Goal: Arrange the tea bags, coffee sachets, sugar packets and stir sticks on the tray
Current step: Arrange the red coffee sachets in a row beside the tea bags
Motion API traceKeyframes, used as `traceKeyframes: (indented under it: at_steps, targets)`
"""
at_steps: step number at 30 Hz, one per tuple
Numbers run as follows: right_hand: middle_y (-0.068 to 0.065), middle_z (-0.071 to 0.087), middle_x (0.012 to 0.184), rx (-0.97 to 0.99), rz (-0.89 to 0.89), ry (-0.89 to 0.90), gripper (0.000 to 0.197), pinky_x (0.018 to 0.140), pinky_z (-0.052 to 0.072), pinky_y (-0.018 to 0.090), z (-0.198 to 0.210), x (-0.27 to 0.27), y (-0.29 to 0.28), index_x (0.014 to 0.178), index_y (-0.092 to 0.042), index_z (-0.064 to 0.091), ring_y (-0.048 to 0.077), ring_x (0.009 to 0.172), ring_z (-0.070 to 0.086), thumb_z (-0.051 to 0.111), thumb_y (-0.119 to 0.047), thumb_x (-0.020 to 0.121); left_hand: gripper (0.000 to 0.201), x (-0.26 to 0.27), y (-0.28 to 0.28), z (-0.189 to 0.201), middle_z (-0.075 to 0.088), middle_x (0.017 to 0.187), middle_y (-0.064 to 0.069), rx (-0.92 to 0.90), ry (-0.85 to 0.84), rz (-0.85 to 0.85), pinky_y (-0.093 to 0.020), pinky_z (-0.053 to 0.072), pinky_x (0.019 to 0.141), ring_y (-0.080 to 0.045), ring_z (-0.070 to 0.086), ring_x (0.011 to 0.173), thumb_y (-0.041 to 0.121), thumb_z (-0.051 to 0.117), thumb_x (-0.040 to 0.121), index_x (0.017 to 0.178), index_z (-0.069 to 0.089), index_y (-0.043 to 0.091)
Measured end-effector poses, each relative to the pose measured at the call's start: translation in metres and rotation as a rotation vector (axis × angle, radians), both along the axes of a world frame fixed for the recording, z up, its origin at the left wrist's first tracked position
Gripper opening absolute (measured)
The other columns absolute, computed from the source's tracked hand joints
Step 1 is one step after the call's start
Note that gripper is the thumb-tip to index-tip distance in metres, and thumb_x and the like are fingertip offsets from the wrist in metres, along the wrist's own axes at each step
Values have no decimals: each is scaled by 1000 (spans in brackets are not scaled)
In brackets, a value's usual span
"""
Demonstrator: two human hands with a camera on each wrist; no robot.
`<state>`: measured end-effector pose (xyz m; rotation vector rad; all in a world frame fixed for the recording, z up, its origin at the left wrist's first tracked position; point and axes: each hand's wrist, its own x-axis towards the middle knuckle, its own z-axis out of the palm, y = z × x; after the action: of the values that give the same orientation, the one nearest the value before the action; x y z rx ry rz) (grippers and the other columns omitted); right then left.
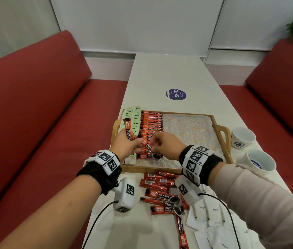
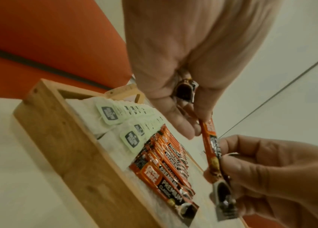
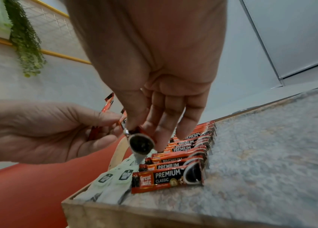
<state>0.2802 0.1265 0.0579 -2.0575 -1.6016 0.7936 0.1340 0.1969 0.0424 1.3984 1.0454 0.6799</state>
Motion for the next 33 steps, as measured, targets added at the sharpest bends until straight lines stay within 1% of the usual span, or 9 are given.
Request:
traceKeyframes:
  at_steps: [3,5,9,12,18,22,26,30,33]
  targets:
    - [2,62,97,-21,14,-69,12,78,48,27,-4,1,3,100,-14,62,18,88,59,62,-11,88,24,-5,4,-2,60,91,-2,27,101,-30,-32,58,69,-17,66,82,8,62,89,110,51,8]
    - [4,65,103,-53,23,-115,13,84,49,28,-6,3,5,101,-12,65,18,93,60,61,-9,89,18,-7,7,-2,60,89,4,32,135,-23,-36,57,74,-14,64,82,13,59,91,107,51,10]
    - [3,68,104,-117,49,-195,16,80,43,22,-14,6,8,100,-10,69,17,93,61,62,-5,88,7,-10,8,0,59,87,9,44,142,5,-38,56,76,-14,63,84,14,55,93,97,50,18]
    - [3,69,99,-151,47,-232,17,75,43,22,-21,4,9,96,-12,71,14,83,60,60,-2,87,8,-10,9,-2,58,88,5,33,172,7,-35,56,74,-14,62,84,16,57,92,92,49,15]
    - [4,68,99,-182,52,-310,13,86,53,35,-29,-3,12,88,-17,68,22,91,64,61,-6,85,10,-7,8,-5,54,81,-2,63,231,-1,-23,50,56,-10,55,69,17,56,93,89,47,13]
    - [6,68,102,-174,53,-345,12,87,52,37,-30,-4,15,90,-17,67,24,94,63,60,-8,86,19,-8,11,-7,55,86,-5,84,301,-17,-24,47,52,-12,56,67,24,56,93,98,47,8]
    - [6,66,103,-190,48,-412,13,84,53,36,-32,-6,17,97,-14,68,25,94,63,59,-14,88,22,-10,12,-6,52,82,-10,88,324,-33,-27,41,53,-14,53,60,28,55,94,88,42,11]
    - [4,66,102,-187,43,-446,16,83,54,36,-34,-9,18,99,-17,69,24,93,63,58,-16,88,31,-10,12,-4,55,93,-6,-41,265,-28,-25,37,51,-13,48,60,38,43,98,107,48,9]
    - [4,64,102,-177,47,-454,15,81,55,36,-34,-11,18,97,-15,69,23,91,62,57,-14,87,23,-10,14,-4,48,83,-1,-162,179,8,-25,30,50,-13,41,56,30,32,100,96,45,11]
